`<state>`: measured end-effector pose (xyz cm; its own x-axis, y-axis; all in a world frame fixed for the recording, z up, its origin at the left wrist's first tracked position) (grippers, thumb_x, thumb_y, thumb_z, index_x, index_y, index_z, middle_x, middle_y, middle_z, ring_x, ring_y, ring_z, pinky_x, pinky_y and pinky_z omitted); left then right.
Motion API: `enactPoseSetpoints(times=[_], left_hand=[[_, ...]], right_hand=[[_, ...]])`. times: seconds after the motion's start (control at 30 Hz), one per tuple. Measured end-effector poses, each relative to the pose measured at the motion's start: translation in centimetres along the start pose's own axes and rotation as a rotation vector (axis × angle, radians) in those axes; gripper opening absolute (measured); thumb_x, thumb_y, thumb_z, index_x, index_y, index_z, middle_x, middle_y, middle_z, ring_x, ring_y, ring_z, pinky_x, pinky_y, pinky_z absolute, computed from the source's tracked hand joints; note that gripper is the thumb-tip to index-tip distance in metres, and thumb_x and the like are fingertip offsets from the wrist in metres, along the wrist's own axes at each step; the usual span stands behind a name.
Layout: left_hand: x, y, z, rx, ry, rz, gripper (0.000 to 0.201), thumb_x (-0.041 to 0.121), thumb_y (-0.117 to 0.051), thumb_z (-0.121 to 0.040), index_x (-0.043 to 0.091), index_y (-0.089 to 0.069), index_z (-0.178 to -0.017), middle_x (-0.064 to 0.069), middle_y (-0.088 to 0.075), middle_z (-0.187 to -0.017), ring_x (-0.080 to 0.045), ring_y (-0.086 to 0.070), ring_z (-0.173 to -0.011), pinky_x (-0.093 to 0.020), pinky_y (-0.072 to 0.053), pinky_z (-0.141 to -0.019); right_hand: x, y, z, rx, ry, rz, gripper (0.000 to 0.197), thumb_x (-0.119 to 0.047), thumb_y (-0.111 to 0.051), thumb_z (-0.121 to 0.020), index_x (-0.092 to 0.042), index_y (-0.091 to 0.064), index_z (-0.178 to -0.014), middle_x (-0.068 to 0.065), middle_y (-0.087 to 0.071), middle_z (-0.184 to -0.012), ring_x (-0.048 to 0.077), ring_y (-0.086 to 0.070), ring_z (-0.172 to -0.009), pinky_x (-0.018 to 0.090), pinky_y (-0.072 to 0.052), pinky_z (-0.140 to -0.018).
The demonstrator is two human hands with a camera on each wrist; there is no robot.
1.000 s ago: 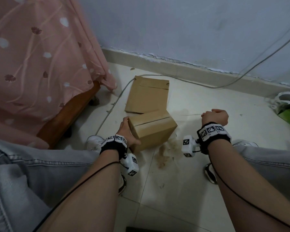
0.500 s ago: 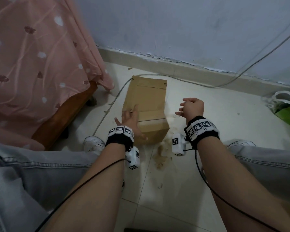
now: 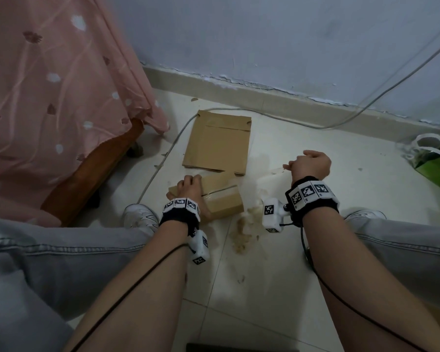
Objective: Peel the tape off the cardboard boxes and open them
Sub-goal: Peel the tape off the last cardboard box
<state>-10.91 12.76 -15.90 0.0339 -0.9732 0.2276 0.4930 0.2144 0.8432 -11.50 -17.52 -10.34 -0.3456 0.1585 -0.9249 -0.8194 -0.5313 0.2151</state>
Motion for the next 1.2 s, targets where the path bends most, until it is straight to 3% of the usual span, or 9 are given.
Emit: enactPoseSetpoints(times=[0.1,0.2,0.27,0.37,0.53,0.63,0.9,1.07,1.2], left_hand=[[-0.6,0.1,-0.1,-0.024,0.011,0.067,0.113,0.035,-0.09,-0.051,0.022,-0.025,-0.142,-0.006,-0.025,-0.145,-0.03,-0.024,-0.136,-0.058,-0.037,-0.104],[-1.6,0.7,0.0,-0.009,0.066,0.082,0.112,0.034,-0.091,-0.051,0.019,-0.025,-0.14,-0.009,-0.027,-0.142,-0.033,-0.027,-0.134,-0.053,-0.04,-0.103],[-2.3,1.0,0.2,0.005,0.105,0.095,0.11,0.036,-0.09,-0.051,0.018,-0.025,-0.139,-0.01,-0.028,-0.14,-0.034,-0.03,-0.133,-0.05,-0.041,-0.101],[-2.6,1.3,0.3,0.013,0.135,0.091,0.109,0.038,-0.089,-0.052,0.018,-0.025,-0.138,-0.01,-0.03,-0.14,-0.035,-0.032,-0.132,-0.048,-0.04,-0.1],[-1.9,1.4,0.4,0.016,0.123,0.097,0.11,0.042,-0.087,-0.054,0.021,-0.024,-0.142,-0.011,-0.03,-0.141,-0.035,-0.029,-0.133,-0.051,-0.037,-0.101],[-1.6,1.0,0.5,0.0,0.11,0.106,0.112,0.042,-0.086,-0.055,0.025,-0.022,-0.145,-0.01,-0.03,-0.139,-0.036,-0.028,-0.132,-0.051,-0.037,-0.101],[-2.0,-1.0,1.1,-0.052,0.14,0.233,0.111,0.029,-0.081,-0.066,0.028,-0.013,-0.154,-0.012,-0.026,-0.142,-0.034,-0.024,-0.136,-0.045,-0.038,-0.107],[-2.6,-0.5,0.7,-0.012,0.109,0.362,0.114,0.032,-0.089,-0.063,0.037,-0.017,-0.152,-0.013,-0.018,-0.146,-0.036,-0.024,-0.136,-0.044,-0.035,-0.107],[-2.8,-1.0,1.2,-0.039,0.074,0.325,0.12,0.035,-0.09,-0.061,0.034,-0.013,-0.153,-0.009,-0.016,-0.147,-0.034,-0.021,-0.137,-0.043,-0.033,-0.109]], right_hand=[[-0.5,1.4,-0.9,0.154,0.077,0.025,0.027,0.003,-0.037,-0.093,-0.007,-0.061,-0.101,0.008,-0.059,-0.098,0.027,-0.069,-0.063,0.035,-0.059,-0.052],[-1.6,3.1,-1.6,0.259,0.157,0.019,0.029,-0.004,-0.033,-0.095,-0.006,-0.058,-0.109,-0.002,-0.052,-0.085,0.027,-0.064,-0.078,0.04,-0.059,-0.069],[-1.7,3.8,-2.2,0.241,0.166,0.023,0.032,-0.001,-0.034,-0.095,-0.003,-0.054,-0.12,0.002,-0.054,-0.089,0.025,-0.057,-0.084,0.031,-0.055,-0.074],[-0.9,4.2,-2.2,0.232,0.181,0.053,0.017,-0.008,-0.044,-0.097,-0.004,-0.057,-0.108,0.008,-0.062,-0.091,0.022,-0.063,-0.088,0.031,-0.054,-0.081],[2.5,1.6,-0.1,-0.124,0.123,0.422,0.015,-0.016,-0.07,-0.088,-0.003,-0.074,-0.092,0.018,-0.072,-0.096,0.03,-0.067,-0.093,0.022,-0.046,-0.075],[5.0,-0.2,0.4,-0.265,0.136,0.609,0.013,-0.003,-0.066,-0.085,-0.008,-0.073,-0.075,0.021,-0.072,-0.087,0.032,-0.07,-0.079,0.034,-0.059,-0.077],[7.4,-1.6,3.8,-0.545,0.177,1.036,0.028,0.001,-0.053,-0.091,0.009,-0.066,-0.115,0.026,-0.066,-0.115,0.039,-0.064,-0.105,0.045,-0.053,-0.093],[7.5,-1.4,4.3,-0.541,0.216,1.115,0.019,-0.005,-0.056,-0.092,-0.003,-0.068,-0.078,0.016,-0.065,-0.077,0.028,-0.062,-0.071,0.034,-0.052,-0.07],[7.5,-1.3,3.8,-0.601,0.137,0.994,0.034,-0.004,-0.048,-0.094,-0.008,-0.07,-0.119,0.017,-0.065,-0.124,0.032,-0.064,-0.099,0.03,-0.052,-0.083]])
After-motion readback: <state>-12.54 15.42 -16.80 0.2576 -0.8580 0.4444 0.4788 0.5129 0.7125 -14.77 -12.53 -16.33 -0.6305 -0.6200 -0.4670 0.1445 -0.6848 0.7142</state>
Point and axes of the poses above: each hand's wrist, its own z-axis away from the middle knuckle, its own y-axis out of the back of the hand, x = y × z, the point moved 5 cm from there along -z, towards the middle knuckle
